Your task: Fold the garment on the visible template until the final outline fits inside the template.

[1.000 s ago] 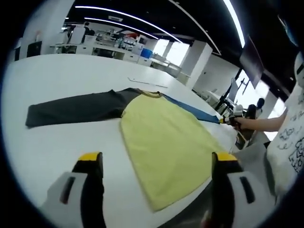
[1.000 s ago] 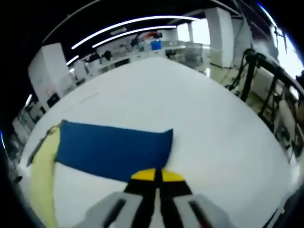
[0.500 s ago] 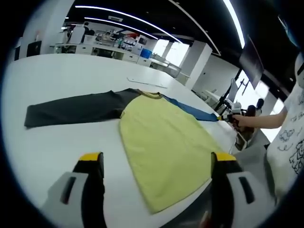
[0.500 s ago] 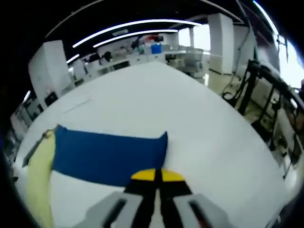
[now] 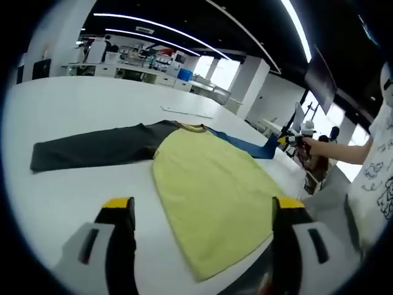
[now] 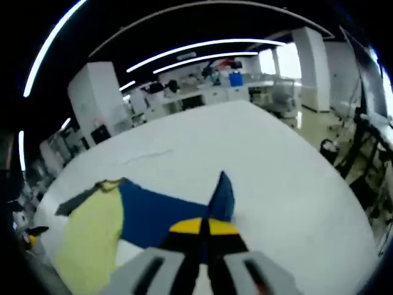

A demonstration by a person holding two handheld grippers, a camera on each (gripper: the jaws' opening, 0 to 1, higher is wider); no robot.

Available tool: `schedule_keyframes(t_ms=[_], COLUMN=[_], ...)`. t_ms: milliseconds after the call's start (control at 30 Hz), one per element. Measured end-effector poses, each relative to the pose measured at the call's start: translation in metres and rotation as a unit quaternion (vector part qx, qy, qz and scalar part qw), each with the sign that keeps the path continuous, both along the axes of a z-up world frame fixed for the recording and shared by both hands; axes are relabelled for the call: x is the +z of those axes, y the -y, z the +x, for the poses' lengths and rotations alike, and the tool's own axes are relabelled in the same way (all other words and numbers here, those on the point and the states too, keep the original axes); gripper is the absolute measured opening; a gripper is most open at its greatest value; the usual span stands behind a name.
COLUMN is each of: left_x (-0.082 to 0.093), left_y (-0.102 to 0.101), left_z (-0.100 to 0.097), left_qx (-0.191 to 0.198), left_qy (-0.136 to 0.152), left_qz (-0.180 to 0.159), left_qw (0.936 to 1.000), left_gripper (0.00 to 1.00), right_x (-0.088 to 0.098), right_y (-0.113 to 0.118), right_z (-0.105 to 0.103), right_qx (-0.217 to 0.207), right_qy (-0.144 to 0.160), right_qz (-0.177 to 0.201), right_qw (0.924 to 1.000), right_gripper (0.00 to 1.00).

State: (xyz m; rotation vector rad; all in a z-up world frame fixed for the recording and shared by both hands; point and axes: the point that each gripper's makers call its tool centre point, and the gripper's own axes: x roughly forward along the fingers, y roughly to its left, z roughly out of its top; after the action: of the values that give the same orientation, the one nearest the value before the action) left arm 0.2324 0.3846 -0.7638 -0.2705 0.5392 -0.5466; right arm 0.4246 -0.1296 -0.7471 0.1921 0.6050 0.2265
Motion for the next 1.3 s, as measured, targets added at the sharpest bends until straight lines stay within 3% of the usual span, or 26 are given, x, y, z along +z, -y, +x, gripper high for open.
schedule_keyframes(t_ms=[100,200,267,433,600,700,900,1200,1300], left_x=[0.004,0.008,0.007,0.005,0.016,0.026,0.051,0.048,0.048], left_y=[0.004,0.003,0.002,0.000,0.001,0.002,0.002,-0.011,-0.008], left_z=[-0.001,0.000,-0.001,-0.001,0.009,0.014,0.017,0.010,0.011], left_qx=[-0.008,-0.008,-0.012,-0.011,0.002,0.017,0.073,0.090,0.080], left_qy=[0.009,0.016,0.019,0.021,0.037,0.050,0.079,0.078,0.082], left_qz=[0.013,0.016,0.028,0.053,0.065,0.064,0.034,0.041,0.036], left_qw=[0.9998,0.9997,0.9994,0.9983,0.9972,0.9966,0.9936,0.9920,0.9927], left_gripper=[0.90,0.90,0.89,0.89,0.88,0.88,0.88,0.88,0.87], right_x=[0.014,0.023,0.023,0.026,0.023,0.019,0.020,0.018,0.023], right_y=[-0.037,-0.077,-0.095,-0.153,-0.194,-0.211,-0.239,-0.266,-0.272], right_z=[0.016,0.021,0.034,0.038,0.042,0.045,0.055,0.044,0.042], right_qx=[0.034,0.076,0.097,0.146,0.189,0.203,0.218,0.254,0.257], right_qy=[0.014,0.016,0.014,0.011,-0.004,-0.023,-0.026,-0.034,-0.027], right_qz=[0.028,0.025,0.034,0.053,0.060,0.069,0.067,0.052,0.053], right_qw=[0.9989,0.9966,0.9946,0.9877,0.9801,0.9764,0.9732,0.9653,0.9646], right_gripper=[0.00,0.00,0.00,0.00,0.00,0.00,0.00,0.00,0.00])
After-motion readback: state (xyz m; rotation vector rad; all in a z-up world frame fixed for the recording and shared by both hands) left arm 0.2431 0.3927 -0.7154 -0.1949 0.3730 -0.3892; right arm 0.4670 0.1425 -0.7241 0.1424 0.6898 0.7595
